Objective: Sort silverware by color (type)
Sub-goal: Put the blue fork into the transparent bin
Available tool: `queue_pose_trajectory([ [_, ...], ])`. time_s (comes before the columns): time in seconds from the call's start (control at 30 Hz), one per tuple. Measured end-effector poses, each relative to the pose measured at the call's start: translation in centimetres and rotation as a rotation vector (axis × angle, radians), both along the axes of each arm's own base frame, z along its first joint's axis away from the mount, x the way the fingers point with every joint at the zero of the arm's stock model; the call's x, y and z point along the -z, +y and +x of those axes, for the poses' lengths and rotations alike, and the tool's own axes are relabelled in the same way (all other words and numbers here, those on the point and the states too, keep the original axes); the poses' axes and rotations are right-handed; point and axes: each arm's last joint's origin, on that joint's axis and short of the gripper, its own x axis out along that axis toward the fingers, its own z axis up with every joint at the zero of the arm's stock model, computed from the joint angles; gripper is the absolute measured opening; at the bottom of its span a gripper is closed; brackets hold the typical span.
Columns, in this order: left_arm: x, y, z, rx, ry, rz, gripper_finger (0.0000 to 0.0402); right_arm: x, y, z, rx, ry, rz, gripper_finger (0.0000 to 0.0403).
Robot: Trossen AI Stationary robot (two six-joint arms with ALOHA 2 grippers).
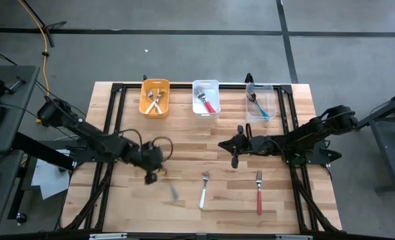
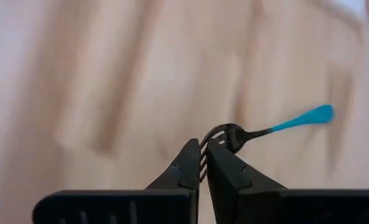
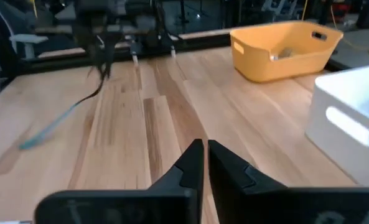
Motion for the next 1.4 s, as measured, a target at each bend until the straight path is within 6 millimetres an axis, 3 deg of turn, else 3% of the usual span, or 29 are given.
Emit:
queue_pose_trajectory([
  [0.17,-1.1,2.6,2.2,-0.098,-0.197,0.138,0.0004,0.1,0.2,1.5,0.018,0.01,0.013,0.0058],
  [0.4,-2.3,6.1,4.1,-0.131,-0.347,0.242,0.0,-1.7,0.9,5.3,0.018,0.076,0.001,0.0136],
  [0.63,-3.0,7.4,4.8,-0.083,-0.418,0.253,0.0,-3.4,1.0,8.9,-0.043,0.176,0.071,0.0191],
  [0.77,-3.3,7.3,5.0,-0.056,-0.453,0.253,0.0,-2.9,0.0,11.0,-0.012,0.251,0.082,0.0196],
  [1.0,-3.3,7.3,5.1,-0.049,-0.459,0.263,0.0,-2.1,-1.6,14.1,-0.001,0.273,0.11,0.0165],
  [1.27,-3.6,7.4,5.2,-0.071,-0.485,0.267,0.0,-1.8,-1.3,14.5,-0.02,0.291,0.059,0.0015],
  [1.4,-3.6,7.4,5.1,-0.097,-0.483,0.293,0.0003,-1.8,-0.9,14.5,-0.026,0.293,0.032,0.0019],
])
